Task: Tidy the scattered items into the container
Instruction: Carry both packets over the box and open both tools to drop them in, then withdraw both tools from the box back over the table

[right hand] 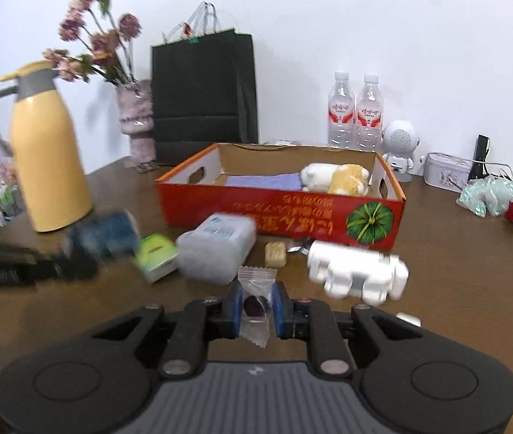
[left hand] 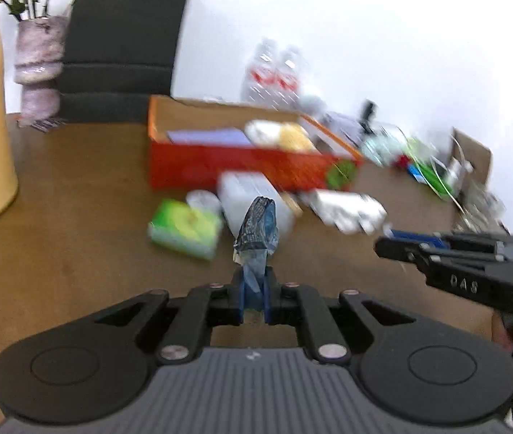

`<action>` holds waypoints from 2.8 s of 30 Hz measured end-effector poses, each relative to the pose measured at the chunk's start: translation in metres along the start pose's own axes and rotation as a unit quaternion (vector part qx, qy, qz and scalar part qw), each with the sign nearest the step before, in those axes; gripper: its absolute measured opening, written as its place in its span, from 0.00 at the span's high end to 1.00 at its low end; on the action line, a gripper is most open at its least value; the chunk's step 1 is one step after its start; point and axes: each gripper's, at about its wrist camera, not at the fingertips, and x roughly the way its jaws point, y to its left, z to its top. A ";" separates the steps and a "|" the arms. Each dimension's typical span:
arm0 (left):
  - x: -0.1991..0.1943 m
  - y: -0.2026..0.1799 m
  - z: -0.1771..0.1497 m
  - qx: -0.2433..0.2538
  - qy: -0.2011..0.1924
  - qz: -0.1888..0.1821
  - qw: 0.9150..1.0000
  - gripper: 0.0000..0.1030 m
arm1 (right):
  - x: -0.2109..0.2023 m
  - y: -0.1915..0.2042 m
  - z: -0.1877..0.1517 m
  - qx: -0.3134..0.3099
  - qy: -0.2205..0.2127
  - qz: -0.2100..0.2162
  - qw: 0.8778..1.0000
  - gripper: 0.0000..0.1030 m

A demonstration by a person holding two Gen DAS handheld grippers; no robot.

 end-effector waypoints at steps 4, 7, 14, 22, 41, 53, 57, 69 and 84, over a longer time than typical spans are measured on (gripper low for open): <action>-0.012 -0.009 -0.019 -0.019 0.015 -0.015 1.000 0.91 | -0.020 0.003 -0.021 -0.003 0.017 0.013 1.000 0.84; -0.009 -0.003 -0.001 -0.026 0.008 -0.006 1.000 0.91 | -0.023 -0.005 -0.015 -0.023 0.002 0.002 1.000 0.84; 0.040 0.029 0.159 -0.038 -0.005 -0.044 0.998 0.90 | -0.002 -0.059 0.132 -0.062 -0.061 -0.009 0.996 0.84; 0.233 0.030 0.215 -0.202 0.159 -0.051 0.965 0.90 | 0.195 -0.138 0.218 0.061 0.204 -0.004 0.977 0.84; 0.220 0.058 0.214 -0.044 0.239 0.084 0.966 0.00 | 0.246 -0.142 0.172 0.099 0.340 0.004 0.935 0.17; 0.200 0.057 0.223 -0.036 0.215 0.086 0.972 0.00 | 0.213 -0.137 0.191 0.106 0.321 -0.008 0.941 0.17; 0.192 0.044 0.226 -0.006 0.192 0.119 0.974 0.00 | 0.201 -0.130 0.192 0.095 0.326 -0.003 0.941 0.17; 0.034 -0.010 0.092 0.019 -0.029 0.087 0.996 0.00 | 0.046 -0.065 0.097 0.003 0.055 -0.006 0.998 0.00; 0.024 -0.025 -0.047 -0.045 0.031 0.091 0.994 0.00 | 0.011 -0.034 -0.047 0.061 0.064 -0.015 0.996 0.00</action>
